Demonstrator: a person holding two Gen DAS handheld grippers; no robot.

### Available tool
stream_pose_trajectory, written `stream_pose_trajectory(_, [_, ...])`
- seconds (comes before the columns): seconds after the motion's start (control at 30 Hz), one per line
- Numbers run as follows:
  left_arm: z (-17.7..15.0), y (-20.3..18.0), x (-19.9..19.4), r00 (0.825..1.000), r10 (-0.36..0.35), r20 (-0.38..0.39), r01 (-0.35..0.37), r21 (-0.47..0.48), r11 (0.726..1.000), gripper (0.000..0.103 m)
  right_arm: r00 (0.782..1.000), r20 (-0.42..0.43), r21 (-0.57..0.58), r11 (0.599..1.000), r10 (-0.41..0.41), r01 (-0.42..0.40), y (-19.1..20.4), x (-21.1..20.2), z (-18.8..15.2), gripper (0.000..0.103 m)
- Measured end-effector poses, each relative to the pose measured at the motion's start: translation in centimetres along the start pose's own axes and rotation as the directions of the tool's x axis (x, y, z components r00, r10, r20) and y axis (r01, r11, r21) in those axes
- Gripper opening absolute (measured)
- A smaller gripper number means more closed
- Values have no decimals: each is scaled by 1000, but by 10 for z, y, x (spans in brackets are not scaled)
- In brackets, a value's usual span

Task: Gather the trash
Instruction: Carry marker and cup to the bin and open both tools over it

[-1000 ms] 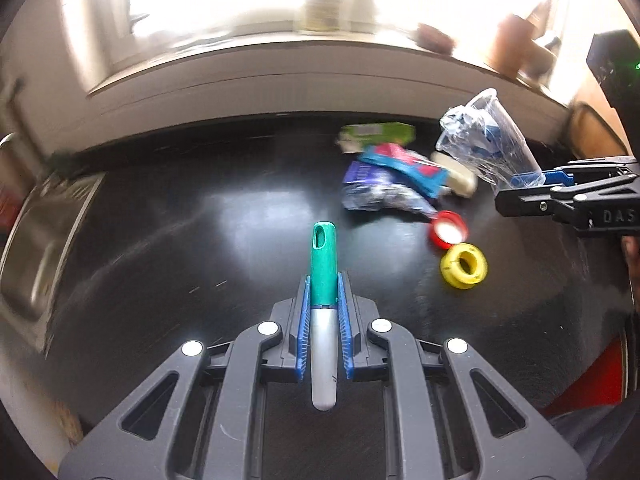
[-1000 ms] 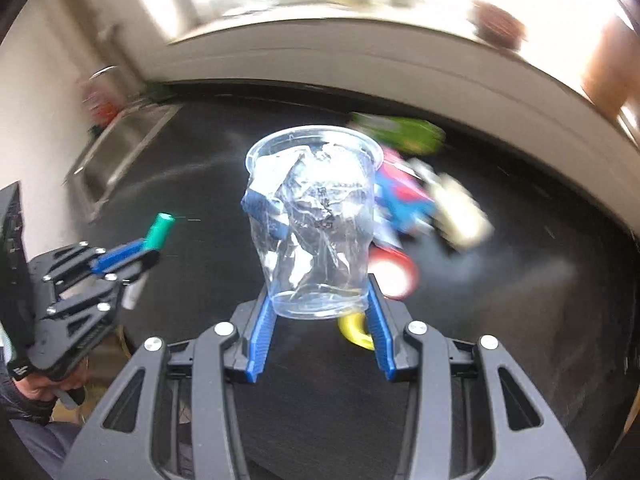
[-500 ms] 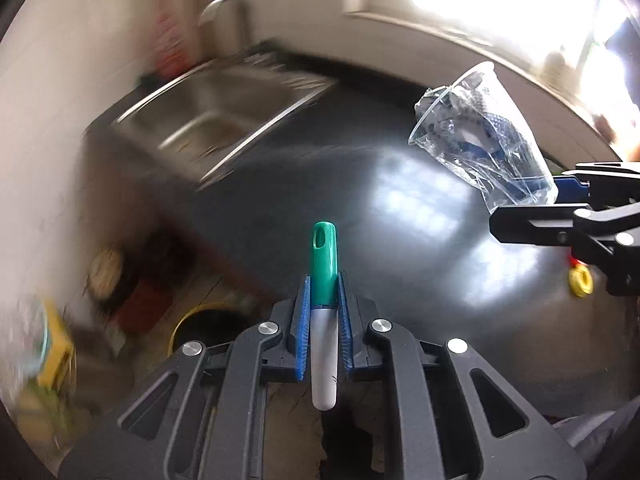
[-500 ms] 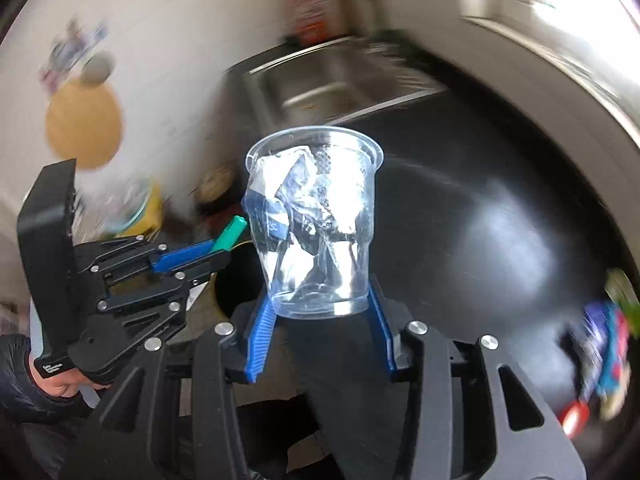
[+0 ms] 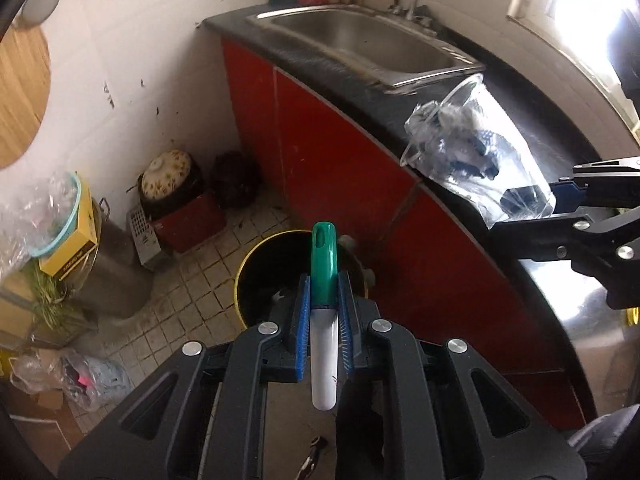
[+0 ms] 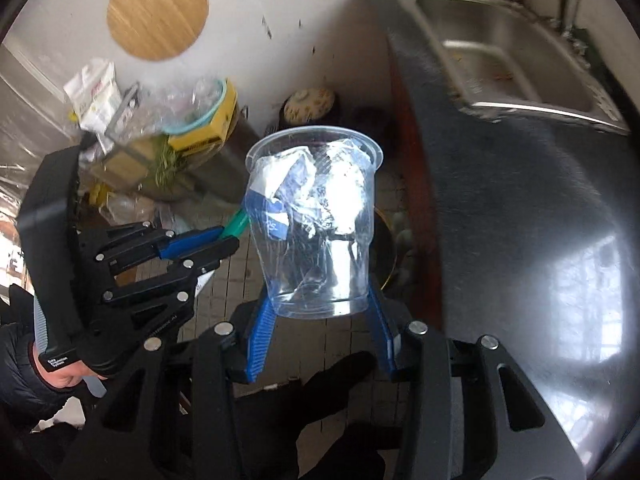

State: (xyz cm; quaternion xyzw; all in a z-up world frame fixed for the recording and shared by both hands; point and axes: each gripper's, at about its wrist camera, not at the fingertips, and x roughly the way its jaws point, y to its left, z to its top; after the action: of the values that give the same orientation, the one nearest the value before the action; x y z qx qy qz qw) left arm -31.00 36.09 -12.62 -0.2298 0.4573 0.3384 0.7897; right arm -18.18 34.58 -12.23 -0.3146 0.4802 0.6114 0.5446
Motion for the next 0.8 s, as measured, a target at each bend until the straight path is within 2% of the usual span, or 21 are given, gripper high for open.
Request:
stream_pose_trajectory(0.3, [-7, 34, 50, 999, -42, -35, 40, -46, 998, 13, 997, -72, -28, 1000, -13, 11, 12, 50, 28, 44])
stream_pose_trajectory(0.33, [-7, 35, 53, 998, -45, -41, 43, -50, 998, 16, 996, -85, -25, 1000, -12, 10, 13, 55, 31, 47])
stream_pose_trajectory(0.37, [-7, 39, 58, 998, -43, -54, 40, -55, 998, 38, 995, -98, -23, 1000, -8, 5, 12, 59, 32, 52])
stream_pose_trajectory(0.4, [-7, 43, 62, 997, -40, -60, 36, -62, 997, 49, 994, -104, -23, 1000, -13, 11, 12, 64, 34, 60])
stream_pose_trajectory(0.43, [-8, 46, 63, 998, -38, -52, 35, -67, 997, 65, 995, -100, -25, 999, -24, 22, 12, 66, 37, 61])
stream_pose_trajectory(0.47, [-9, 48, 62, 999, -37, -33, 35, -74, 997, 65, 994, -103, -28, 999, -30, 28, 12, 69, 38, 61])
stream_pose_trajectory(0.63, [-13, 54, 62, 999, -30, -40, 26, -93, 995, 66, 994, -104, -15, 999, -41, 40, 7, 69, 36, 63])
stream_pose_trajectory(0.8, [-17, 48, 53, 999, -22, -44, 19, -63, 998, 75, 996, -64, 47, 997, -55, 58, -11, 43, 18, 67])
